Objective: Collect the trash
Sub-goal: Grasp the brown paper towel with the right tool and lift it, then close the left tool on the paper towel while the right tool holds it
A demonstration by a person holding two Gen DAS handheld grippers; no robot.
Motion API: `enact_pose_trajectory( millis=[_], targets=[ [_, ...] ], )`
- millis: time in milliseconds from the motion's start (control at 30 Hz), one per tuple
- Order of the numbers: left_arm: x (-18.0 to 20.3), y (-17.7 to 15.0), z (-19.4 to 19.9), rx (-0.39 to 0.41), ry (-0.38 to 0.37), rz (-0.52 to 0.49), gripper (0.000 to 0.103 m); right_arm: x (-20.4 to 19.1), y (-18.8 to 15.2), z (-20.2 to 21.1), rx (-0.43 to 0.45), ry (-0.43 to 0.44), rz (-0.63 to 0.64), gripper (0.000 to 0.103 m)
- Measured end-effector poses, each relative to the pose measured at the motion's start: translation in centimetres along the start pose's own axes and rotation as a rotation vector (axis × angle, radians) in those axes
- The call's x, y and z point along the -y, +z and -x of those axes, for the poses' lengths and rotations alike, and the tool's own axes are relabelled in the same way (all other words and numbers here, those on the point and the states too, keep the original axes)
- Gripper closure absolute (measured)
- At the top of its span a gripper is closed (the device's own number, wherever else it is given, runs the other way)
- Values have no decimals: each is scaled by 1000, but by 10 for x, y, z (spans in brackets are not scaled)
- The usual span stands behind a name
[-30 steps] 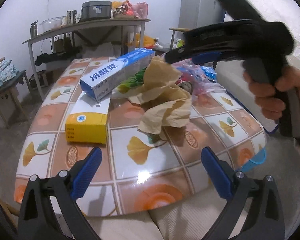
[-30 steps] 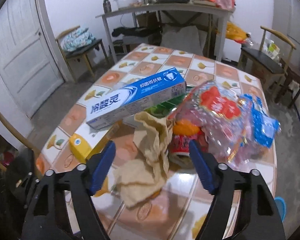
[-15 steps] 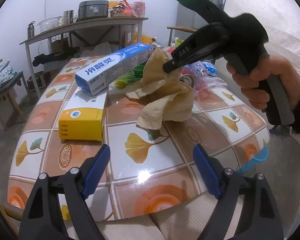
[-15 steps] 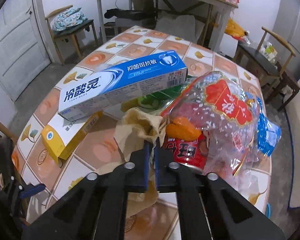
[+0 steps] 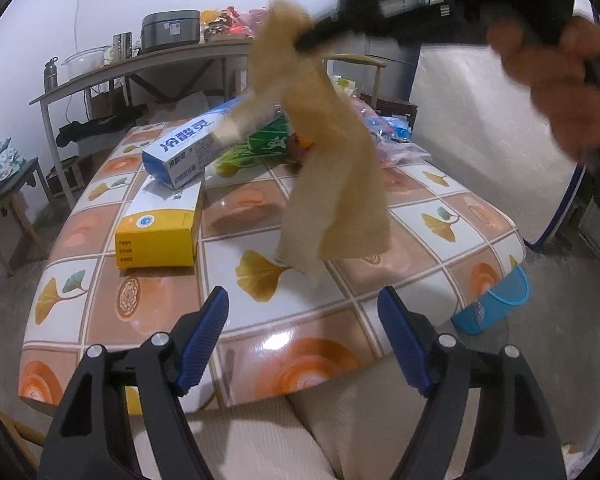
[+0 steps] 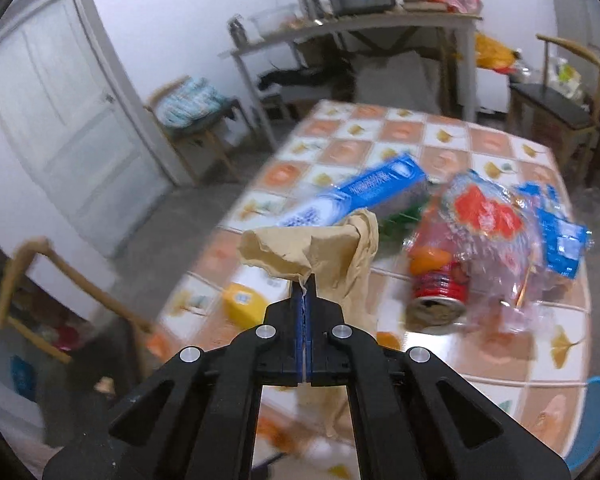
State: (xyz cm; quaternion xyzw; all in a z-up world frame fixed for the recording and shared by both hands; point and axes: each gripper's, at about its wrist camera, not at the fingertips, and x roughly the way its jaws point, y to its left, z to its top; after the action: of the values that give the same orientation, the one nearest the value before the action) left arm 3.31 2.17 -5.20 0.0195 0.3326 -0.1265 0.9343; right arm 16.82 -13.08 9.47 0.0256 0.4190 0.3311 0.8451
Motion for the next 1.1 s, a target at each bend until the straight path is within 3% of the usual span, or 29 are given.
enact_pose_trajectory(
  millis=[133,267,367,433,600,767,900,1100],
  targets=[
    [1,-6,9,0,13,-11,28,-20,6,19,72,168,-25,103],
    [-1,-11,16,1,29,-8,28,-24,-7,16,92,185,-19,103],
    [-1,-15,16,-6,38,-15,28,-16,-31,-4,27,88,8,103],
    [0,-18,14,-17,42,-23,28,-3,-53,-23,-66,35,11,103],
    [6,-24,7,-44,44,-70,28,10,-90,-44,-208,-35,88,103],
    [16,-30,0,-62,45,-157,28,13,-101,-57,-310,-11,143,103],
    [29,-36,-6,-82,59,-259,28,30,-112,-76,-420,46,75,103],
    [42,-41,-6,-110,126,-378,28,52,-107,-80,-449,128,-46,103]
  ],
)
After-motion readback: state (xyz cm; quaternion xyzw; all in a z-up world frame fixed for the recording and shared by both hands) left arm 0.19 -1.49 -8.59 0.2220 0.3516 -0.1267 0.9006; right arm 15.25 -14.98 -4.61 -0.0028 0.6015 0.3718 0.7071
